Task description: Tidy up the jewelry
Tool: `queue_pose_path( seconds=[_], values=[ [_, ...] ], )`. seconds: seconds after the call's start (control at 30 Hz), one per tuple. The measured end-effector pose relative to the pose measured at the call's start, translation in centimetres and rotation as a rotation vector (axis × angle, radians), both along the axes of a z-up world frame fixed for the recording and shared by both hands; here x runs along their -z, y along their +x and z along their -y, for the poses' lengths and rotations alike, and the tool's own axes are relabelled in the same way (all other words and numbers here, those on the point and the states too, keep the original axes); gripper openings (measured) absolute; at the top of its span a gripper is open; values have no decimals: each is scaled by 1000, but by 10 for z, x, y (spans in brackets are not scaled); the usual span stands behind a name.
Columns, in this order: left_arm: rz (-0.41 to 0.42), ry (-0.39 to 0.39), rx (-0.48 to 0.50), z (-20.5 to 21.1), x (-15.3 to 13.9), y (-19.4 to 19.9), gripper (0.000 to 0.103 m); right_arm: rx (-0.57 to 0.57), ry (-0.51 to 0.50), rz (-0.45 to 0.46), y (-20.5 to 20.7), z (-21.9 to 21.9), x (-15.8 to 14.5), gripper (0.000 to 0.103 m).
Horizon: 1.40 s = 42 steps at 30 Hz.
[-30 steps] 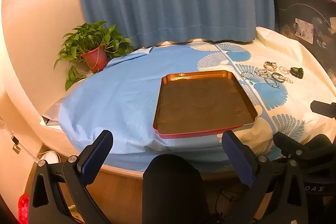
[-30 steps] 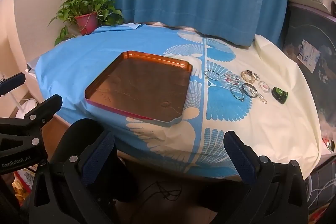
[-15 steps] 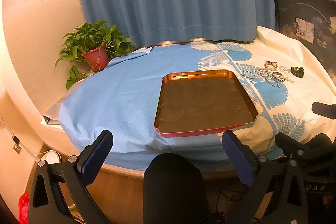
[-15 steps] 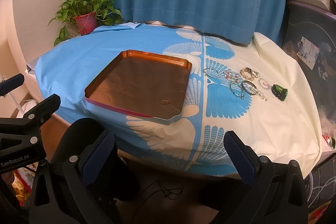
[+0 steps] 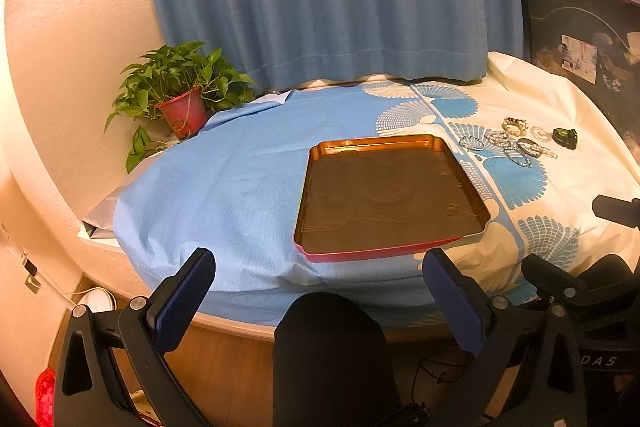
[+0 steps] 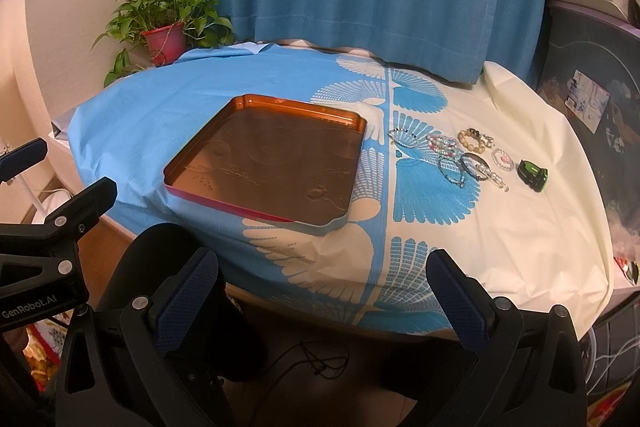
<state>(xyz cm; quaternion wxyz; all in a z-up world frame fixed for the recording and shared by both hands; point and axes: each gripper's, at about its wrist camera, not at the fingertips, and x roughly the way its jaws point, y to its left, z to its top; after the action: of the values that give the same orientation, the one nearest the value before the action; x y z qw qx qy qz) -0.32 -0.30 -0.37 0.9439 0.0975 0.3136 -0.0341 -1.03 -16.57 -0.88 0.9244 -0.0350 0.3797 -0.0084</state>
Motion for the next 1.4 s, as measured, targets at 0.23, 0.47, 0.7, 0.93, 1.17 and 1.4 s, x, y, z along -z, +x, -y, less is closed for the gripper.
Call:
queue_pose_path(
  seconds=[0.23, 0.47, 0.7, 0.93, 1.17, 1.4],
  values=[
    [1, 0, 1, 0, -1, -1, 103, -2, -1, -1, 0, 0, -1, 103],
    [1, -2, 3, 0, -1, -2, 103, -4, -8, 1, -3, -1, -1, 103],
    [4, -4, 5, -2, -8, -4, 103, -4, -8, 2, -3, -1, -1, 103],
    [6, -3, 5, -2, -8, -5, 103, -4, -9, 2, -3, -2, -2, 103],
    [6, -3, 5, -3, -8, -5, 103, -4, -9, 2, -3, -1, -2, 103],
    [4, -1, 6, -4, -11, -5, 103, -4, -8, 2, -4, -2, -2, 103]
  ],
)
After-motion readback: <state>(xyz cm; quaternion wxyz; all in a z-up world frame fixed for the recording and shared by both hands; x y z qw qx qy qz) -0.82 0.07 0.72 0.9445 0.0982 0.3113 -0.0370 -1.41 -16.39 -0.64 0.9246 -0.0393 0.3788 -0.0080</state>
